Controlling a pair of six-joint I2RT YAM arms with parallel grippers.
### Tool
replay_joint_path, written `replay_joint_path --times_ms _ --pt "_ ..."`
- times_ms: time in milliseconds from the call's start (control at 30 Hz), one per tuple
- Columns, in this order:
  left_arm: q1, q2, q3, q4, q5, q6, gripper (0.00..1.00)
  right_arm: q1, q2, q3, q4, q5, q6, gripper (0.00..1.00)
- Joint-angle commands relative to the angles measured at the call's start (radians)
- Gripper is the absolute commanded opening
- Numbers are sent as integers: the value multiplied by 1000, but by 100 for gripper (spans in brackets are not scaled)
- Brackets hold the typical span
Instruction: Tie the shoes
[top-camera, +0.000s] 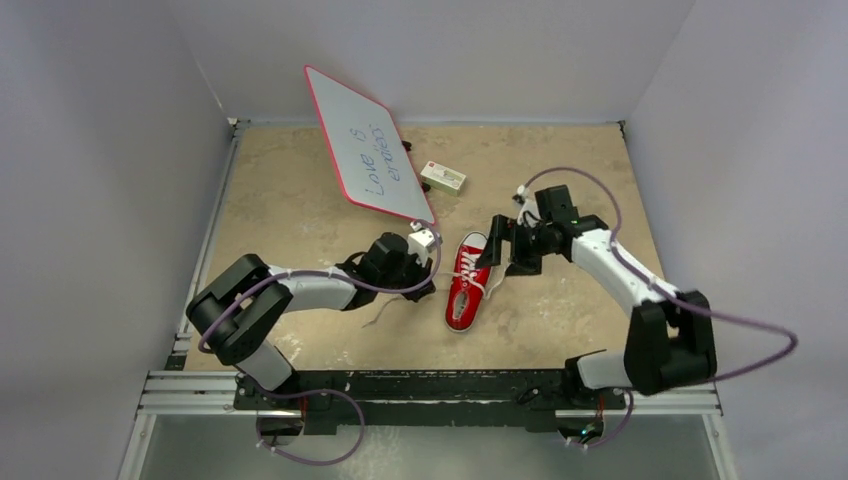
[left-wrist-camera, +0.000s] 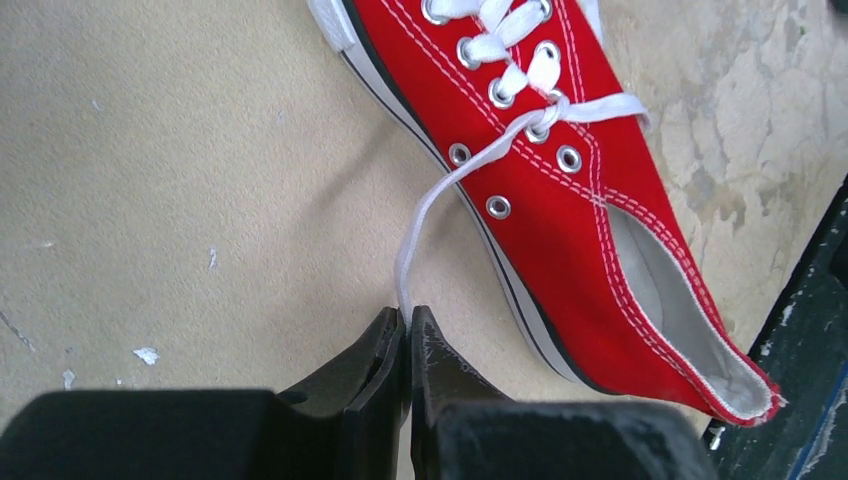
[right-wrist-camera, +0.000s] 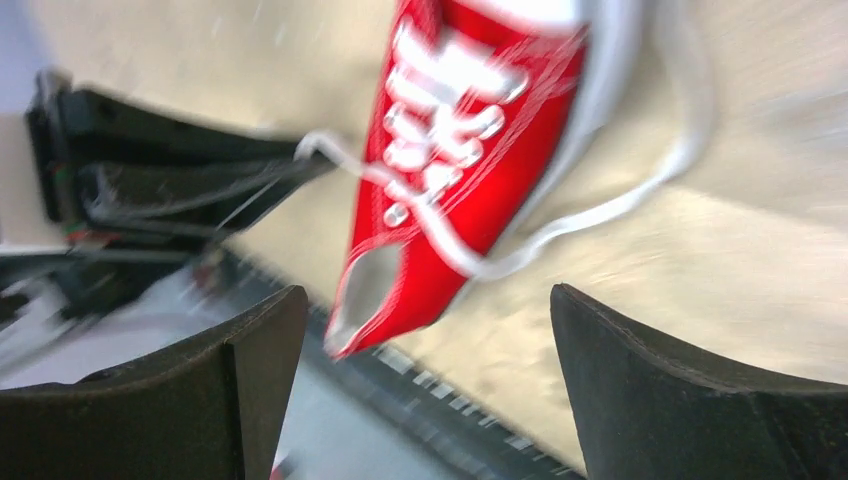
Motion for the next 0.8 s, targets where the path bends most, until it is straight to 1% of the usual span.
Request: replay_joint_path --times_ms 0,67,100,133,167,233,267,367,400,467,533,767 --pt "11 1 71 3 71 -39 6 -2 -187 69 -78 584 -194 93" --pt "11 -4 75 12 86 -56 5 -12 -138 129 -131 723 -158 96" --pt "11 -8 75 18 88 -66 5 -15 -80 179 -168 742 -135 95" --pt "11 -13 75 23 90 -69 5 -19 -10 226 -212 724 -128 93" --pt "11 -15 77 26 93 -68 5 -23 66 273 -248 694 -123 91" --pt "11 -16 86 21 94 -58 5 -25 189 329 -288 642 -112 76" --pt "11 -16 92 12 91 -48 5 -24 226 338 -279 597 -120 73" --pt "11 -11 113 -10 88 -24 5 -24 271 336 -205 553 -99 68" --pt "11 -9 120 -16 86 -18 4 -25 282 336 -196 542 -75 65" --pt "12 -1 139 -33 87 -5 3 -24 311 339 -199 542 -83 57" --pt "12 1 154 -39 88 4 1 -23 332 323 -171 564 -89 53" --pt "9 -6 175 -52 75 47 0 -18 336 244 -80 513 -67 53"
